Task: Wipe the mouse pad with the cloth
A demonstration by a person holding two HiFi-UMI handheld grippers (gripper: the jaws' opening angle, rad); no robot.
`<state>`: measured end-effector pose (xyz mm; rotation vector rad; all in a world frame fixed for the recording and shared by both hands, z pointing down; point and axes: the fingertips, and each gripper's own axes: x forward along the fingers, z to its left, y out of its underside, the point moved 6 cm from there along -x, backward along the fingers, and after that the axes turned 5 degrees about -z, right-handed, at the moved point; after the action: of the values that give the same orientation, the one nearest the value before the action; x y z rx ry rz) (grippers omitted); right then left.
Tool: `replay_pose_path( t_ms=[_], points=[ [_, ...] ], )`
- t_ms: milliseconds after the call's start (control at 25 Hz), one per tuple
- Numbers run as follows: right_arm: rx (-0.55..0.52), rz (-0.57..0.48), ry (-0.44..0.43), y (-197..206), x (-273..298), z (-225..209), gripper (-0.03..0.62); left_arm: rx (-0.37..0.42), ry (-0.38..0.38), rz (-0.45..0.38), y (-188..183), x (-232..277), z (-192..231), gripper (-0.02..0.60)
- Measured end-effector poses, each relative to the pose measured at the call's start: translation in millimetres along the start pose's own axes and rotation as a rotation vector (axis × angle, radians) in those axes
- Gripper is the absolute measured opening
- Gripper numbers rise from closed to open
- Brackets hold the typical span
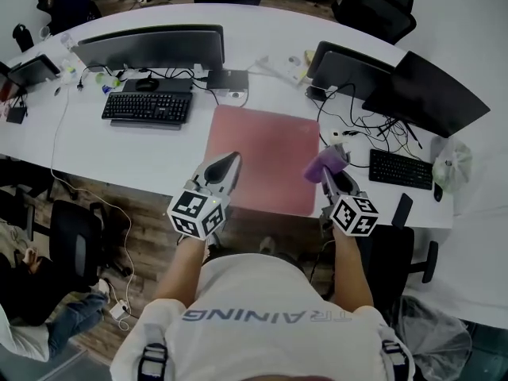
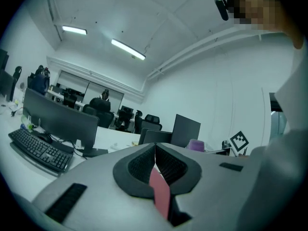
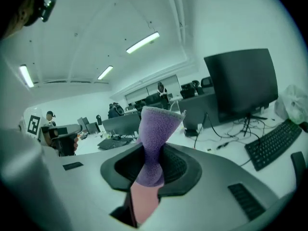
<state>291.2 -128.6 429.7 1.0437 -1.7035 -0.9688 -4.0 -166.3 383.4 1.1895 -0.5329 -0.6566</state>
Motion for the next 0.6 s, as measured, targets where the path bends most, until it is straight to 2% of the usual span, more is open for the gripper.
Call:
replay_pose_path(
  t_ms=[240, 400, 600],
  points=[
    [-0.123, -0.22, -0.04, -73.8, -5.5, 63.7, 0.11, 0.191, -0.04, -0.063, -51.8, -22.5, 27.2, 0.032],
    [-0.227, -0.316, -0.059, -104.9, -11.0, 104.9, 0.109, 0.213, -0.079, -0.1, -77.5, -42.2, 45.9, 0.032],
    [-0.291, -0.35, -0.055, -113.4, -7.4, 135.0, 0.106, 0.231, -0.11, -0.101, -89.8, -58.5, 62.3, 0.032]
  ],
)
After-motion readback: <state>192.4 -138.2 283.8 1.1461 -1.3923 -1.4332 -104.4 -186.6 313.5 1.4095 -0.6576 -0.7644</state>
